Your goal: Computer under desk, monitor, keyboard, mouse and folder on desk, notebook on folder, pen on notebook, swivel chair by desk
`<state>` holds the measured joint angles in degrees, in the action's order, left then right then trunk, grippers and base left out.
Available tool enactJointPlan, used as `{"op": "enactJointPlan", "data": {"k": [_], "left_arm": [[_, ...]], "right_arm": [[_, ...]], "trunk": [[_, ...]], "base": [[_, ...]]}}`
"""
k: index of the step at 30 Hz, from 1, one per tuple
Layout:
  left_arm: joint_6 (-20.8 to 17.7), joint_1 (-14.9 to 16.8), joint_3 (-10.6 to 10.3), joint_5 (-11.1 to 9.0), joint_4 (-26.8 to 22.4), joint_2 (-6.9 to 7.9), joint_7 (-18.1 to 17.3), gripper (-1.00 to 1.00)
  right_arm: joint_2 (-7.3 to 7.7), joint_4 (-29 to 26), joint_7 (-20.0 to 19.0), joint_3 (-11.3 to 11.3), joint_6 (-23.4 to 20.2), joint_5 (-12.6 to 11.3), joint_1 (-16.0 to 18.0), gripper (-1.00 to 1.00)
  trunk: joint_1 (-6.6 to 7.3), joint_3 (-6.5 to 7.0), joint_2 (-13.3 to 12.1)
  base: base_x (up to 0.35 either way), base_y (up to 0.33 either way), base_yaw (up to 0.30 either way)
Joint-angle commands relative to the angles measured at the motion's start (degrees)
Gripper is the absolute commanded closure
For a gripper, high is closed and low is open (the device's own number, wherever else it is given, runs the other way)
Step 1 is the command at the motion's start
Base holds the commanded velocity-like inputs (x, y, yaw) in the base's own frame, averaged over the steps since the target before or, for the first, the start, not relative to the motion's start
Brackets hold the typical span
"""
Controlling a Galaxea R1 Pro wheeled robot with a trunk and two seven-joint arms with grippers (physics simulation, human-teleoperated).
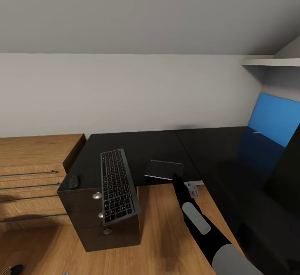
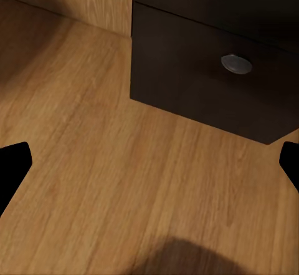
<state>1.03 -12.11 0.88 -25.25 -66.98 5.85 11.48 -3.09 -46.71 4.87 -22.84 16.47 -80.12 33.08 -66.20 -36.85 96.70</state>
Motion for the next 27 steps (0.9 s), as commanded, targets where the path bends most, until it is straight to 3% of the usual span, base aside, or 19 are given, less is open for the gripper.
{"op": "enactJointPlan", "data": {"k": [1,3,4,18,27], "left_arm": [[0.1,0.0,-0.1,-0.6,-0.1,0.03,0.2,-1.00],[0.1,0.0,-0.1,-0.6,-0.1,0.03,0.2,-1.00],[0.1,0.0,-0.1,-0.6,-0.1,0.03,0.2,-1.00],[0.1,0.0,0.0,-0.6,0.0,0.02,0.2,-1.00],[0.0,0.0,0.0,-0.6,0.0,0.03,0.2,-1.00]], "right_arm": [[0.03,0.0,0.2,-0.3,0.4,-0.4,0.1,1.00],[0.02,0.0,0.2,-0.3,0.4,-0.4,0.1,1.00],[0.02,0.0,0.2,-0.3,0.4,-0.4,0.1,-1.00],[0.09,0.0,0.2,-0.3,0.4,-0.4,0.1,-1.00],[0.14,0.0,0.2,-0.3,0.4,-0.4,0.1,-1.00]], "trunk": [[0.00,-0.05,0.0],[0.00,-0.05,0.0],[0.00,-0.05,0.0],[0.00,-0.05,0.0],[0.00,-0.05,0.0]], "base": [[0.005,0.000,0.000],[0.004,0.000,0.000],[0.003,0.000,0.000],[-0.001,0.000,0.000],[-0.208,0.000,0.000]]}}
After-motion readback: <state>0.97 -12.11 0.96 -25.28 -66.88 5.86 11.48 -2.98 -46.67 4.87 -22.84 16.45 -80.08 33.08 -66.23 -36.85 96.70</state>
